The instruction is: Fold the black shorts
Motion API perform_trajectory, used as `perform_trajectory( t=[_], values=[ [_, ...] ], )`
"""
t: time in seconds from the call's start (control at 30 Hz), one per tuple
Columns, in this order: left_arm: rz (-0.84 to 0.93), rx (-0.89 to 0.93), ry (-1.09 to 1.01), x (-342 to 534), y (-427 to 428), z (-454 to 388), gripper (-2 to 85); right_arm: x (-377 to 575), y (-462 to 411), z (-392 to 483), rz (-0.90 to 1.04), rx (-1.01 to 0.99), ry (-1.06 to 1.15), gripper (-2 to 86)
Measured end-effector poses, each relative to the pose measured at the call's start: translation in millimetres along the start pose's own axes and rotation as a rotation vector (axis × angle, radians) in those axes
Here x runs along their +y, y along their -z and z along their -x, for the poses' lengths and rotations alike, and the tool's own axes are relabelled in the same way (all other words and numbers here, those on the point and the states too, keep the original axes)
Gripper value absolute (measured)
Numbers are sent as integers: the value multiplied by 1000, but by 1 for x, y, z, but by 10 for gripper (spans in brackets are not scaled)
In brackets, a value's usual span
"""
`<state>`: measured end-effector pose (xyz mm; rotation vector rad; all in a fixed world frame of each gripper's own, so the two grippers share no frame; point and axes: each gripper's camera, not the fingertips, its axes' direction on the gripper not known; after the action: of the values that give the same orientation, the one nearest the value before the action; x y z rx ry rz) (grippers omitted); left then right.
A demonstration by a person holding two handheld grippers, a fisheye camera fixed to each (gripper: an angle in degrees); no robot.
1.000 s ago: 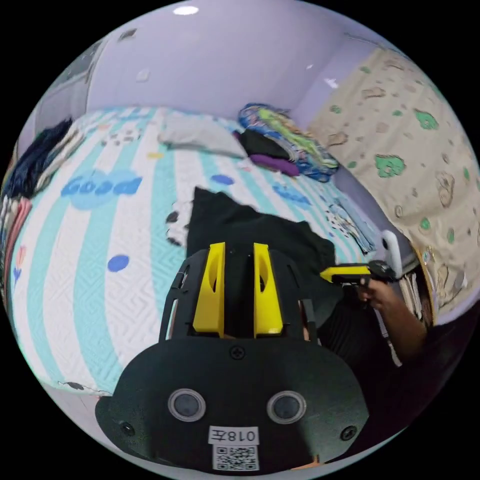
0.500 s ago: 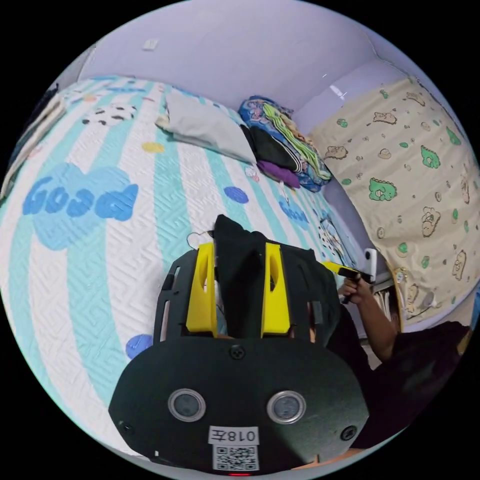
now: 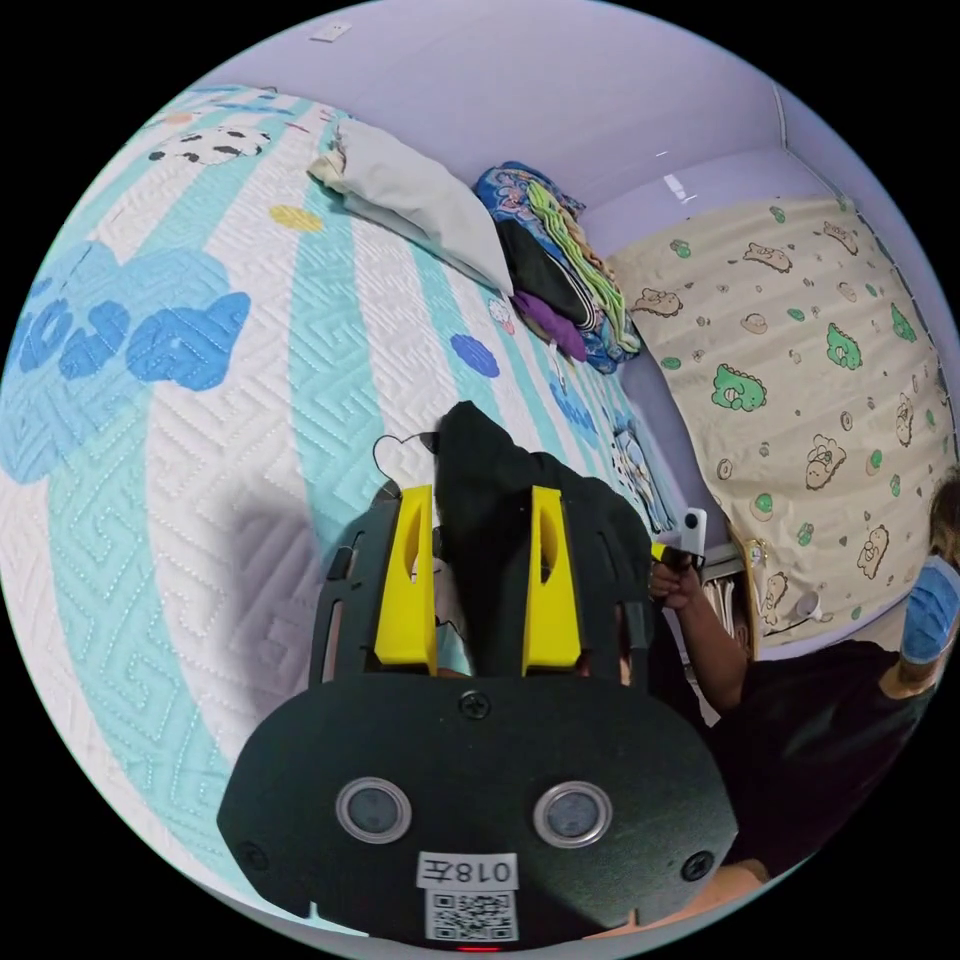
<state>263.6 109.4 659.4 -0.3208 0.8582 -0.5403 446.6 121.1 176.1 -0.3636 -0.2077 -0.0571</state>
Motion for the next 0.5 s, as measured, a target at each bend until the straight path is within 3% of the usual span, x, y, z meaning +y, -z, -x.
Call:
perform_trajectory(
  t=[0.1, 0.5],
  values=[
    [17, 5, -11, -5, -15, 6, 145, -1, 5, -5, -46, -71, -53, 135],
    [137, 156, -65, -14, -98, 30, 130, -36, -37, 46, 72, -128, -36, 135]
  ],
)
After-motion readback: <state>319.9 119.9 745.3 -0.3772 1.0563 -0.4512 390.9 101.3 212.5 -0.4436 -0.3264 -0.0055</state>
